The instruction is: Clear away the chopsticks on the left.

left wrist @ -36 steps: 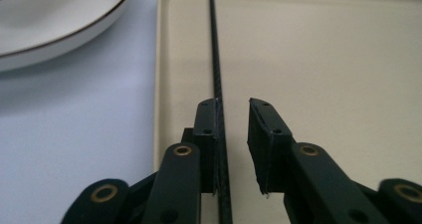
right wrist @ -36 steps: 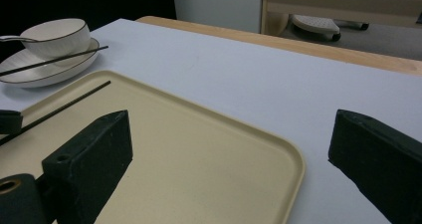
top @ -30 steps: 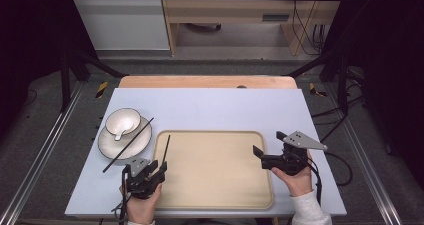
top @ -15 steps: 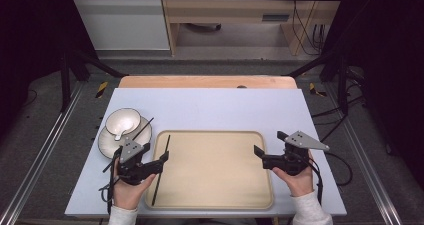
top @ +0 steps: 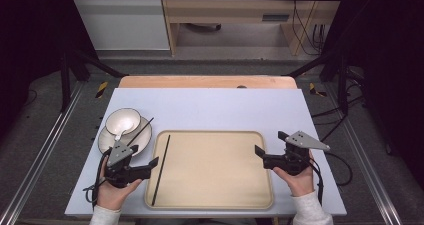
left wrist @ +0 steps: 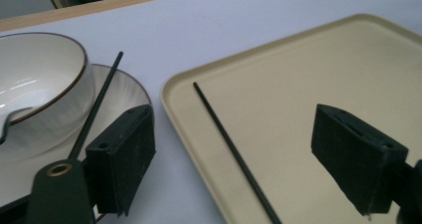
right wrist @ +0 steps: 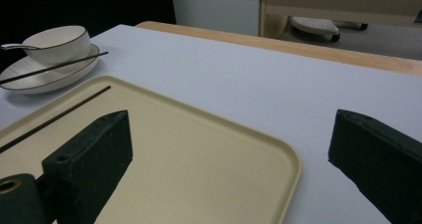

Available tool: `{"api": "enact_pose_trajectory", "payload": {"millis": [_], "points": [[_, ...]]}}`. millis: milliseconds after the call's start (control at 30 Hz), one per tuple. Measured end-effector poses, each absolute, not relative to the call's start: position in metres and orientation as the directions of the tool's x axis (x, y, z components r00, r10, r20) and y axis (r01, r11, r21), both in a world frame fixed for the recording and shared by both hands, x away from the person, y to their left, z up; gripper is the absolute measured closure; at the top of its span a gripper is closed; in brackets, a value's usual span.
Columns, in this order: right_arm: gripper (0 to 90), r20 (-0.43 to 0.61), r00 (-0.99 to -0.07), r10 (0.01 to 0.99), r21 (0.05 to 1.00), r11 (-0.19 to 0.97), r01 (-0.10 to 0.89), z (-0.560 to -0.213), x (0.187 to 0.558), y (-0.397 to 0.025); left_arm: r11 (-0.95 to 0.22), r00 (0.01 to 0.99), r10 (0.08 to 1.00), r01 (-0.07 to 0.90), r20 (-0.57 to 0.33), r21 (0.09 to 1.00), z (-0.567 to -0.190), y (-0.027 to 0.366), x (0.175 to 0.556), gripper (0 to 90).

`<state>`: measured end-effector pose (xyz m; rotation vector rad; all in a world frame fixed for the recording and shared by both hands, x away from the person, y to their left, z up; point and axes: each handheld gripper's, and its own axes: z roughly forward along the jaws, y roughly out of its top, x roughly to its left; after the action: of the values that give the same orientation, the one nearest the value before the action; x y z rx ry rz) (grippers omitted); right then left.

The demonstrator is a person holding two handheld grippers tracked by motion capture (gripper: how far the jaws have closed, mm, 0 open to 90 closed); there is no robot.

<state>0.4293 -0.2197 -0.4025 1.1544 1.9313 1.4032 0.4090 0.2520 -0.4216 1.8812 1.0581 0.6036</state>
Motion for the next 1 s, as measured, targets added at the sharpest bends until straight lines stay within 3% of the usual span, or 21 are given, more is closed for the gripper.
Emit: {"api": "enact_pose_trajectory", "payload": {"millis": [667,1000], "points": [[3.9,0.091,-0.531,0.842,0.919,0.134,0.370,-0.409,0.432,-0.215,-0.270,0.437,0.899,0.497,0.031,0.825,-0.440,0.312,0.420,19.6],[3.9,0.089,-0.537,0.839,0.917,0.142,0.373,-0.410,0.433,-0.212,-0.246,0.396,0.918,0.538,0.017,0.806,-0.446,0.332,0.448,38.1]]}}
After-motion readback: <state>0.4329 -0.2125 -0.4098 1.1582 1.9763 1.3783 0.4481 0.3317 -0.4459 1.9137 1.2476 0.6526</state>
